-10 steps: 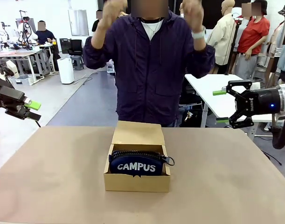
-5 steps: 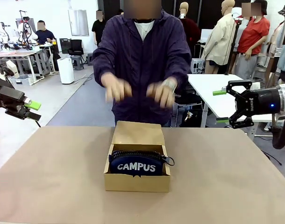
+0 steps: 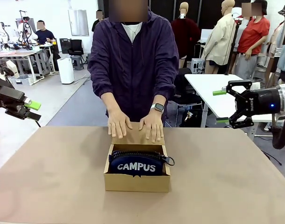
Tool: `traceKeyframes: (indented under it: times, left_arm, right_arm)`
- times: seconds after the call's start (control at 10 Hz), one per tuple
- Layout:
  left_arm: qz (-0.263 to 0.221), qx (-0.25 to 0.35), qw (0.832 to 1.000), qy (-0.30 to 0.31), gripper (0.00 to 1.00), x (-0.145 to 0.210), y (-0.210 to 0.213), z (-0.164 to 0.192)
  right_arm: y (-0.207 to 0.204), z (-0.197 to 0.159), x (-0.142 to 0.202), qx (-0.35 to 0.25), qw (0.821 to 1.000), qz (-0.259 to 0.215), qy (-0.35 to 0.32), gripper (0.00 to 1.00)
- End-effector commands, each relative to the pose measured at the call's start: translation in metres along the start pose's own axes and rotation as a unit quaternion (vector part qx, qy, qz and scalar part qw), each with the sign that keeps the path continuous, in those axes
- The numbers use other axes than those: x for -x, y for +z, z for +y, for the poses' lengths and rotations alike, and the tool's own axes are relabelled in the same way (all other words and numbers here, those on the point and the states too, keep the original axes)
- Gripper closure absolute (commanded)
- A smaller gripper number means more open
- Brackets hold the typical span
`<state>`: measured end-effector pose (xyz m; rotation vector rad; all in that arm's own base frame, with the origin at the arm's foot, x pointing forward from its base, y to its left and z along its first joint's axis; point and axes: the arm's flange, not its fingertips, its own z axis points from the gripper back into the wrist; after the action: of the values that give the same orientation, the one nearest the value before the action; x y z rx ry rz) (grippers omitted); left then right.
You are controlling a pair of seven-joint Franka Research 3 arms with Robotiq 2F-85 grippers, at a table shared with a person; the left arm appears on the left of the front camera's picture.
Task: Pack the items into the box.
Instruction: Close the Mailer Box.
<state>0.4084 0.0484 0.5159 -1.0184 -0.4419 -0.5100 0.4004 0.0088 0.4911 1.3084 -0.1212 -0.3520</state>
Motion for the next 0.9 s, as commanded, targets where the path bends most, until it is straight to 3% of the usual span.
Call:
traceKeyframes:
  times: [0.0, 0.1, 0.2, 0.4, 0.7, 0.8]
  left_arm:
    - [0.004, 0.002, 1.0, -0.003, 0.0, 0.001, 0.002, -0.002]
    - [0.0, 0.0, 1.0, 0.0, 0.0, 0.0, 0.0, 0.0]
    - [0.077, -0.005, 0.997, 0.014, 0.0, -0.033, -0.008, 0.001]
    - [0.16, -0.046, 0.985, 0.041, 0.0, -0.091, -0.046, 0.012]
    - [0.174, -0.13, 0.964, 0.153, 0.0, -0.125, -0.098, 0.062]
    - [0.18, -0.123, 0.962, 0.166, 0.0, -0.124, -0.109, 0.074]
  right_arm:
    - [0.003, 0.004, -0.004, 0.0, 1.0, 0.006, 0.004, 0.0]
    - [0.0, 0.0, 0.0, 0.0, 1.0, 0.0, 0.0, 0.0]
    - [-0.019, 0.01, -0.008, 0.072, 0.997, 0.024, -0.026, 0.0]
    - [-0.064, 0.016, -0.033, 0.196, 0.976, 0.095, -0.028, 0.0]
    - [-0.114, -0.002, -0.07, 0.3, 0.949, 0.09, -0.042, 0.0]
    - [-0.122, -0.007, -0.077, 0.303, 0.949, 0.078, -0.034, 0.0]
